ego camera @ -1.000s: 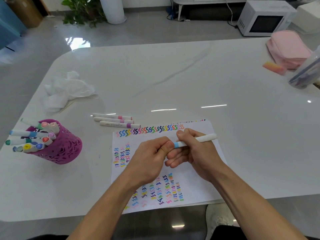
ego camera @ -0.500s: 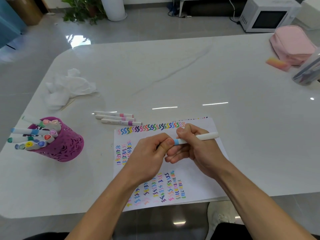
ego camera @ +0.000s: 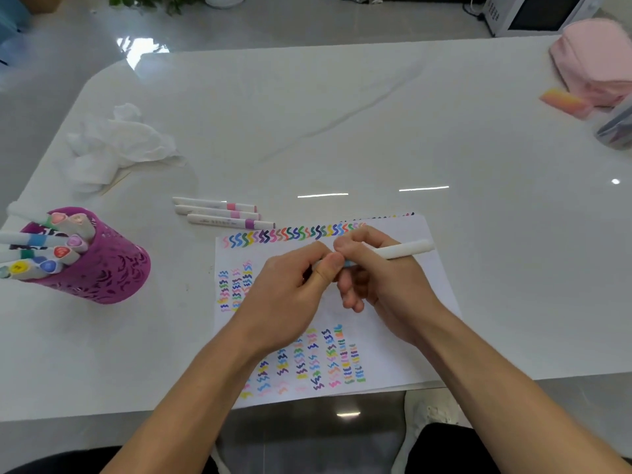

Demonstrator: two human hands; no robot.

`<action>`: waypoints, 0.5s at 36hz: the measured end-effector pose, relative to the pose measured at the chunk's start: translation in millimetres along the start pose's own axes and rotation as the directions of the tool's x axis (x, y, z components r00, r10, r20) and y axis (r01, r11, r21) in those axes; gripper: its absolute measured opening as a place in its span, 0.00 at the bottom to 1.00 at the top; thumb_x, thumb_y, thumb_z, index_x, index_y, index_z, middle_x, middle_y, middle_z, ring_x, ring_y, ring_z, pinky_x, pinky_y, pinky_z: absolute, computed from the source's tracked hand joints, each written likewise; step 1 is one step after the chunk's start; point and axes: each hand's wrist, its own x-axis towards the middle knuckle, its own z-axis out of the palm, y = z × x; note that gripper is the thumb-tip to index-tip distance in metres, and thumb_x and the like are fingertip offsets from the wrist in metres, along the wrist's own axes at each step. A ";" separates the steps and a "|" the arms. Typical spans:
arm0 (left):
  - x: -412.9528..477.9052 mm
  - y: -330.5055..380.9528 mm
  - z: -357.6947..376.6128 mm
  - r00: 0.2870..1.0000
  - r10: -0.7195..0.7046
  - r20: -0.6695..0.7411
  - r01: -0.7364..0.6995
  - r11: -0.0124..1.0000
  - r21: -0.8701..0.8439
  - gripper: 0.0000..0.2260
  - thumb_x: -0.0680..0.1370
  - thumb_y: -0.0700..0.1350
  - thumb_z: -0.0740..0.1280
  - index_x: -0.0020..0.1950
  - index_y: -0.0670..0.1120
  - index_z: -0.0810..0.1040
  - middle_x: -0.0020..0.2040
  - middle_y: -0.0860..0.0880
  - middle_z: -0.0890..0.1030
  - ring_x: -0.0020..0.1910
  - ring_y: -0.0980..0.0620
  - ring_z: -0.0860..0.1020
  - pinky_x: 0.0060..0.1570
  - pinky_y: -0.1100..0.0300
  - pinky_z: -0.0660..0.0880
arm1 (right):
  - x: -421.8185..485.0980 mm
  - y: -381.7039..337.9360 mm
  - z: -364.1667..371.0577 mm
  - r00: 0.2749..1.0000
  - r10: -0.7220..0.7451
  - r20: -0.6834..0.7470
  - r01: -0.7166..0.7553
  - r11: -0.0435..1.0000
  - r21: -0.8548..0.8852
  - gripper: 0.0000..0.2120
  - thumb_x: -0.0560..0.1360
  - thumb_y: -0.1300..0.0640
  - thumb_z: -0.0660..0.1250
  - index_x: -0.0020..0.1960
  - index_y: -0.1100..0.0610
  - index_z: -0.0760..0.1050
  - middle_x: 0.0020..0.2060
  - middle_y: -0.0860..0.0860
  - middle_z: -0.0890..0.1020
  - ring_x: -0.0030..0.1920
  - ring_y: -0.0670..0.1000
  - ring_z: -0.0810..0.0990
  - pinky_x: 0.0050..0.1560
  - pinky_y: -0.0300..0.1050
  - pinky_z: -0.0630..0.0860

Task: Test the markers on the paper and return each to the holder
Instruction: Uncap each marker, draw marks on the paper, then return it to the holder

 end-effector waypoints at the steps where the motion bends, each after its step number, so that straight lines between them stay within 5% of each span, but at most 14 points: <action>1: 0.0 -1.0 0.5 1.000 -0.024 0.005 0.024 1.000 -0.020 0.15 0.85 0.50 0.59 0.39 0.52 0.75 0.31 0.60 0.77 0.31 0.60 0.72 0.34 0.70 0.67 | 0.5 0.7 0.7 1.000 -0.006 0.000 0.006 1.000 0.002 0.12 0.80 0.54 0.71 0.41 0.58 0.75 0.29 0.58 0.79 0.23 0.53 0.75 0.24 0.40 0.69; 6: 3.1 -5.5 0.4 0.993 -0.076 0.096 0.084 0.993 -0.084 0.17 0.86 0.49 0.56 0.40 0.48 0.75 0.33 0.53 0.81 0.33 0.54 0.76 0.38 0.58 0.70 | -1.3 3.7 4.4 1.000 0.020 0.002 -0.020 0.999 0.035 0.19 0.73 0.47 0.75 0.34 0.55 0.70 0.28 0.58 0.80 0.22 0.53 0.76 0.23 0.40 0.70; 11: 1.7 -4.7 3.1 0.991 -0.089 0.103 0.103 0.985 -0.137 0.19 0.86 0.46 0.56 0.37 0.46 0.73 0.27 0.58 0.78 0.27 0.62 0.72 0.32 0.74 0.66 | -0.4 7.2 7.2 0.998 0.045 -0.039 -0.043 0.998 0.041 0.17 0.80 0.55 0.71 0.36 0.59 0.70 0.27 0.59 0.80 0.22 0.55 0.79 0.22 0.40 0.72; 18: 3.4 -7.4 1.2 0.993 -0.106 0.049 0.109 0.991 -0.077 0.17 0.85 0.49 0.58 0.38 0.49 0.74 0.28 0.59 0.75 0.28 0.60 0.70 0.32 0.70 0.66 | 1.1 -0.8 3.4 0.998 0.062 0.013 -0.063 0.995 0.071 0.16 0.75 0.52 0.73 0.39 0.61 0.72 0.28 0.60 0.81 0.25 0.57 0.82 0.25 0.41 0.76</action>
